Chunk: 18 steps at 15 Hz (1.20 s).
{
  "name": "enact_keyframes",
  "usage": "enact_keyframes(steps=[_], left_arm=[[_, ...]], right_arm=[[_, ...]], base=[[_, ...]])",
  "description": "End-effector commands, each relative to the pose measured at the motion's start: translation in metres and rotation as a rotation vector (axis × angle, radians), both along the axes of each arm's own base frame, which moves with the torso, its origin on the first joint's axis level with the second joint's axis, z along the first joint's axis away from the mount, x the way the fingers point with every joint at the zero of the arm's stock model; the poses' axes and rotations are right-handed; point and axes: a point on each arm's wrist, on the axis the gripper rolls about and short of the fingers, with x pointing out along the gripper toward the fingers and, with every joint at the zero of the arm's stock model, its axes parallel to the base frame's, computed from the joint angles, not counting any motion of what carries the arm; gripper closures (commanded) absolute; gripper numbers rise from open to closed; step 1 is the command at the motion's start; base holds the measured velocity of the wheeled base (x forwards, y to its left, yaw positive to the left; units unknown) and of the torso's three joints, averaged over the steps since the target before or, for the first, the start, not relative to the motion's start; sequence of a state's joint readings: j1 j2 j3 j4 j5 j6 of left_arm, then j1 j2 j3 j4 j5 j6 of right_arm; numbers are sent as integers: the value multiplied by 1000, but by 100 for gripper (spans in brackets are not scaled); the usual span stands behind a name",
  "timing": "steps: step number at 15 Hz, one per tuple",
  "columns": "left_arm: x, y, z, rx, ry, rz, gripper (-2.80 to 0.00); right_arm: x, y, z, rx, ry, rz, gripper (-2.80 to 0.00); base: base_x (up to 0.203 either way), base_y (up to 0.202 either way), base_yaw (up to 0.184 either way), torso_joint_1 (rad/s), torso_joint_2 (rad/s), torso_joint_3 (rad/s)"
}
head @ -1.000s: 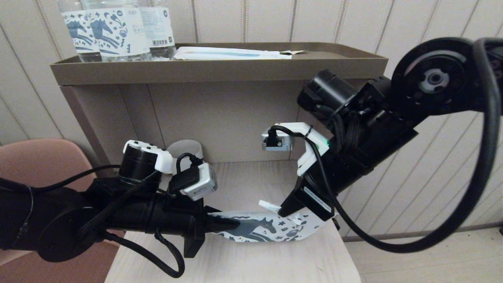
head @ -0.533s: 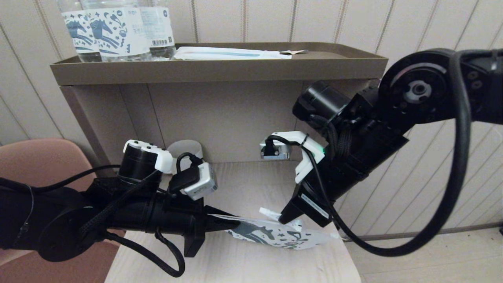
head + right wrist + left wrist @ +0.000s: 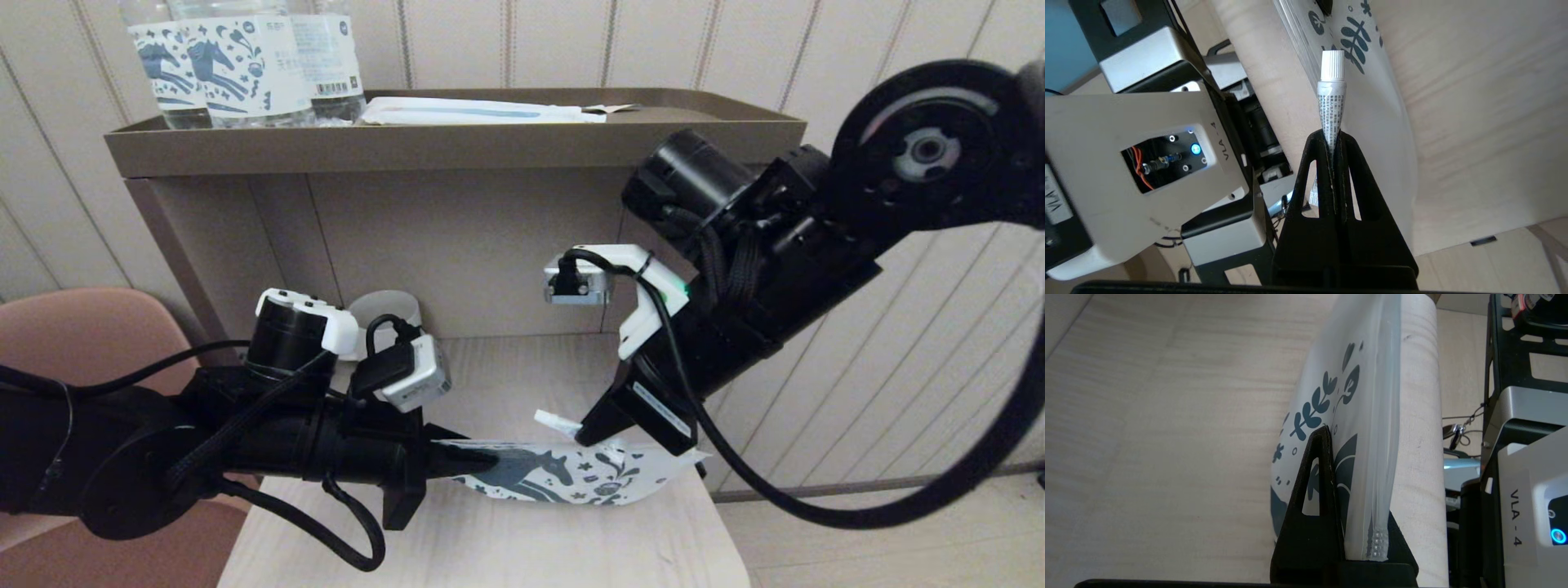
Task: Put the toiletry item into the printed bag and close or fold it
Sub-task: Place the toothpaste on the table
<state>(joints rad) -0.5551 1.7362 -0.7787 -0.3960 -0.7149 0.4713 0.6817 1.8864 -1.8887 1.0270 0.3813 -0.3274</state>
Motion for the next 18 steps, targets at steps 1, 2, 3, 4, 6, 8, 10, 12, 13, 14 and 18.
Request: enact_keyframes(steps=[1,2,3,4,6,8,10,12,13,14,18], left_arm=[[0,0,0,-3,-4,-5,0],[0,0,0,-3,-4,-5,0],[0,0,1,-4,-5,-5,0],[0,0,1,-4,-5,-5,0],[0,0,1,-5,-6,-4,0],[0,1,1,-5,-6,-4,0],[0,0,1,-4,-5,-4,0],[0,0,0,-2,-5,-3,0],[0,0,0,-2,-5,-3,0],[0,0,0,-3,-5,-4,0],[-1,1,2,-5,-9,-4,0]], right_arm=[[-5,-3,4,4,-4,7,0],[-6,-2,3,1,0,9,0],[-5,-2,-1,-8,11,9,0],[-5,-1,-3,-13,18,9,0],[-2,1,-8,-23,30,9,0],[3,5,-15,-35,44,8,0],[7,7,-18,-39,48,8,0],[7,7,-13,-25,31,9,0],[6,6,-8,-13,16,8,0],[5,6,-5,-7,8,9,0],[4,6,-6,-9,14,9,0]], base=[[0,0,0,0,0,0],[0,0,0,0,0,0],[0,0,0,0,0,0],[0,0,0,0,0,0],[0,0,0,0,0,0],[0,0,0,0,0,0],[0,0,0,0,0,0],[0,0,0,0,0,0],[0,0,0,0,0,0],[0,0,0,0,0,0],[0,0,0,0,0,0]])
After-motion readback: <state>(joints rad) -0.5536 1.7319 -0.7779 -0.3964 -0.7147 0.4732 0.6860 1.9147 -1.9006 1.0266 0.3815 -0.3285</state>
